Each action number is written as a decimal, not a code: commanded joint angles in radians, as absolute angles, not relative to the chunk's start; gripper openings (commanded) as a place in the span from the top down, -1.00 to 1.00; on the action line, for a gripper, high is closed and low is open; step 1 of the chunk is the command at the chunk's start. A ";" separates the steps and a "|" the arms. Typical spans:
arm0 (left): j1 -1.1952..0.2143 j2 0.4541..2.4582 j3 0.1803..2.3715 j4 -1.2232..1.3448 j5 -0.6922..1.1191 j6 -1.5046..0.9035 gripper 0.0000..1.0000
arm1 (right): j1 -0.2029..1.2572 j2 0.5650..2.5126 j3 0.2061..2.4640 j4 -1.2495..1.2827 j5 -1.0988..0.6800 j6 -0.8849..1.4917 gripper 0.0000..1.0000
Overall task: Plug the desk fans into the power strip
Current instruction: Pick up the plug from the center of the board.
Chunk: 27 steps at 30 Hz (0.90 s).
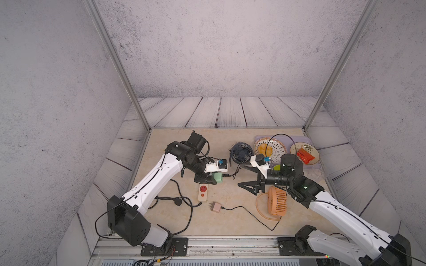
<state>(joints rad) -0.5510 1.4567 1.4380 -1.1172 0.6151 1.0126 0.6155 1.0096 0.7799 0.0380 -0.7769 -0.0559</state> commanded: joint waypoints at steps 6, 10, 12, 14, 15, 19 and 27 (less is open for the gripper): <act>-0.605 1.455 1.489 -1.109 0.644 0.947 0.78 | 0.665 1.072 0.803 0.084 -0.688 -0.152 -0.70; -0.623 1.460 1.512 -1.113 0.653 0.933 0.77 | 0.682 1.100 0.812 0.091 -0.692 -0.163 -0.67; -0.628 1.466 1.521 -1.110 0.659 0.925 0.77 | 0.682 1.116 0.818 0.094 -0.698 -0.153 -0.64; -0.634 1.469 1.532 -1.110 0.654 0.921 0.76 | 0.683 1.128 0.828 0.096 -0.706 -0.139 -0.60; -0.637 1.470 1.535 -1.112 0.652 0.920 0.76 | 0.683 1.132 0.830 0.100 -0.708 -0.133 -0.59; -0.648 1.476 1.537 -1.107 0.646 0.926 0.76 | 0.687 1.148 0.826 0.133 -0.701 -0.115 -0.52; -0.665 1.502 1.563 -1.077 0.616 0.899 0.76 | 0.707 1.176 0.827 0.158 -0.702 -0.092 -0.31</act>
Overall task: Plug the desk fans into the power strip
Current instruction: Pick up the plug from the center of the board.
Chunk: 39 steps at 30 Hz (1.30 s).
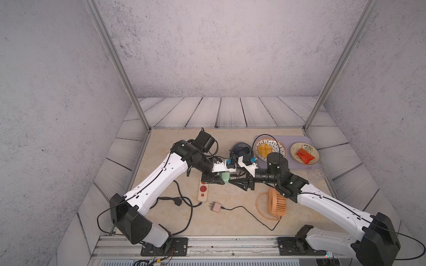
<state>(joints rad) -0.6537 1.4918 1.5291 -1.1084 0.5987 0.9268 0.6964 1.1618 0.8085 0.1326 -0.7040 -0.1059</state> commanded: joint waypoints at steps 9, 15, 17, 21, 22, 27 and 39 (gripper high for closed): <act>-0.669 1.515 1.589 -1.054 0.613 0.842 0.76 | 0.712 1.184 0.818 0.156 -0.724 -0.074 -0.15; -0.671 1.512 1.591 -1.059 0.633 0.839 0.76 | 0.714 1.194 0.812 0.198 -0.737 -0.051 -0.04; -0.672 1.514 1.597 -1.059 0.635 0.828 0.75 | 0.714 1.202 0.818 0.202 -0.747 -0.043 0.06; -0.672 1.510 1.602 -1.062 0.654 0.825 0.73 | 0.717 1.209 0.812 0.206 -0.756 -0.055 0.14; -0.672 1.511 1.603 -1.061 0.655 0.823 0.72 | 0.716 1.209 0.812 0.200 -0.754 -0.064 0.18; -0.672 1.506 1.611 -1.069 0.640 0.820 0.56 | 0.716 1.172 0.836 0.089 -0.706 -0.119 0.32; -0.670 1.485 1.594 -1.108 0.619 0.841 -0.10 | 0.692 1.059 0.812 0.038 -0.664 -0.141 0.42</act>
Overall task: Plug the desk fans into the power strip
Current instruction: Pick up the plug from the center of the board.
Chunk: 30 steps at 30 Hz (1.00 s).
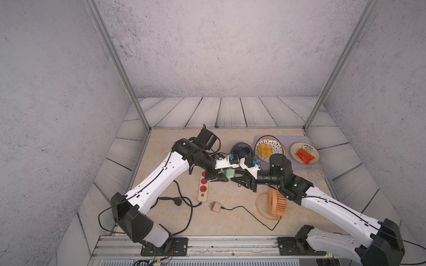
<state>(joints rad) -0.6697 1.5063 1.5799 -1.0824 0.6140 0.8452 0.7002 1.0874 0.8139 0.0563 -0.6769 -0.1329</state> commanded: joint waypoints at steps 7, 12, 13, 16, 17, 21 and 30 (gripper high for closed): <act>-0.670 1.486 1.585 -1.116 0.656 0.879 -0.10 | 0.670 1.049 0.787 0.113 -0.688 -0.082 0.43; -0.670 1.496 1.599 -1.120 0.675 0.886 -0.03 | 0.669 1.056 0.789 0.117 -0.707 -0.082 0.43; -0.670 1.497 1.601 -1.122 0.676 0.888 -0.01 | 0.669 1.055 0.787 0.115 -0.706 -0.083 0.43; -0.670 1.499 1.606 -1.131 0.683 0.889 0.06 | 0.667 1.051 0.790 0.113 -0.711 -0.076 0.43; -0.670 1.499 1.605 -1.131 0.687 0.890 0.08 | 0.667 1.051 0.789 0.114 -0.718 -0.075 0.43; -0.671 1.502 1.597 -1.120 0.704 0.886 0.17 | 0.668 1.066 0.790 0.115 -0.726 -0.073 0.41; -0.670 1.513 1.619 -1.117 0.712 0.870 0.19 | 0.667 1.099 0.797 0.096 -0.749 -0.095 0.03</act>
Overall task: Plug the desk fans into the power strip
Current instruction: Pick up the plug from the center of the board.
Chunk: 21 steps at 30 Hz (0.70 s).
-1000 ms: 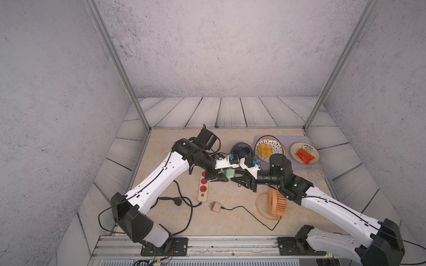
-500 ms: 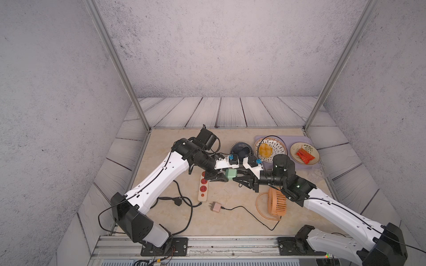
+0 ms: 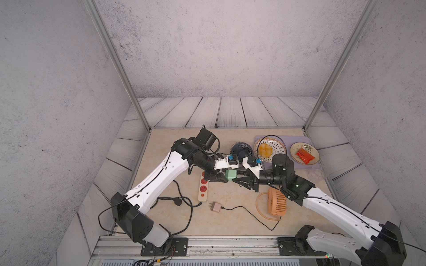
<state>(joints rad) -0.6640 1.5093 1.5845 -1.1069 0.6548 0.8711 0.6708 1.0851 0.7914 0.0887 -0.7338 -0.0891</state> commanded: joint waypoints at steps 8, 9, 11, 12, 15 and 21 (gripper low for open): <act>-0.670 1.519 1.623 -1.121 0.720 0.871 0.19 | 0.667 1.135 0.820 0.087 -0.793 -0.114 -0.07; -0.671 1.517 1.622 -1.123 0.722 0.873 0.19 | 0.668 1.134 0.823 0.086 -0.793 -0.113 -0.07; -0.671 1.517 1.615 -1.123 0.722 0.877 0.19 | 0.667 1.131 0.828 0.087 -0.787 -0.118 -0.07; -0.671 1.517 1.612 -1.124 0.720 0.877 0.19 | 0.668 1.129 0.829 0.089 -0.781 -0.117 -0.07; -0.671 1.513 1.599 -1.120 0.719 0.875 0.19 | 0.668 1.119 0.834 0.098 -0.765 -0.106 -0.07; -0.670 1.505 1.570 -1.103 0.734 0.852 0.19 | 0.668 1.101 0.829 0.160 -0.750 -0.060 -0.07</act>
<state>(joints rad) -0.6647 1.5127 1.5841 -1.1053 0.6849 0.8650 0.6701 1.1236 0.7975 0.1062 -0.7643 -0.0883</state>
